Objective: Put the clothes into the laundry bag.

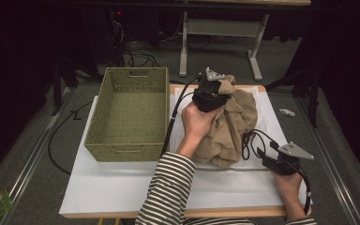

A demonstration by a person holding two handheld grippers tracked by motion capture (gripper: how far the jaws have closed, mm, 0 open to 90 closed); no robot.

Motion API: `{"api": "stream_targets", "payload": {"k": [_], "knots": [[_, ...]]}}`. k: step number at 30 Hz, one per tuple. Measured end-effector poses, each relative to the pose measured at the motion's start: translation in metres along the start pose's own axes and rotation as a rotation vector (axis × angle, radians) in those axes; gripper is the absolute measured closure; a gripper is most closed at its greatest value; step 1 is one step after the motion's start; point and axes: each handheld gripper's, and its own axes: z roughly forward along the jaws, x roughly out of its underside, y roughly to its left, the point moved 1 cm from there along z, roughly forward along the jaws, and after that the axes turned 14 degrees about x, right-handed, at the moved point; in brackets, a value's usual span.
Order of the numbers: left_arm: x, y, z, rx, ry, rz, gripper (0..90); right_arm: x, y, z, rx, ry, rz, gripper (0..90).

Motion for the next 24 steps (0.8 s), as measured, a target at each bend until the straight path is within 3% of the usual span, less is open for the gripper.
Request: {"api": "stream_targets", "payload": {"k": [3, 6, 16, 18, 22, 24], "knots": [[0.016, 0.011, 0.012, -0.041, 0.043, -0.022, 78.0, 0.000, 0.000, 0.000, 0.001, 0.000, -0.002, 38.8], [0.031, 0.018, 0.024, -0.074, 0.088, -0.018, 77.1, 0.000, 0.000, 0.000, 0.003, -0.001, -0.004, 38.9], [0.070, 0.032, 0.062, -0.107, 0.206, -0.049, 70.4, 0.000, 0.001, 0.000, 0.003, 0.004, -0.003, 38.8], [0.082, 0.036, 0.074, -0.104, 0.242, -0.071, 67.7, 0.000, 0.001, 0.000, 0.002, 0.005, -0.004, 38.8], [0.089, 0.038, 0.081, -0.099, 0.260, -0.080, 62.5, 0.000, 0.002, 0.000, -0.001, 0.004, -0.007, 38.8], [0.086, 0.037, 0.078, -0.111, 0.259, -0.064, 57.5, 0.000, 0.002, 0.000, -0.001, 0.003, -0.007, 38.8]]}}
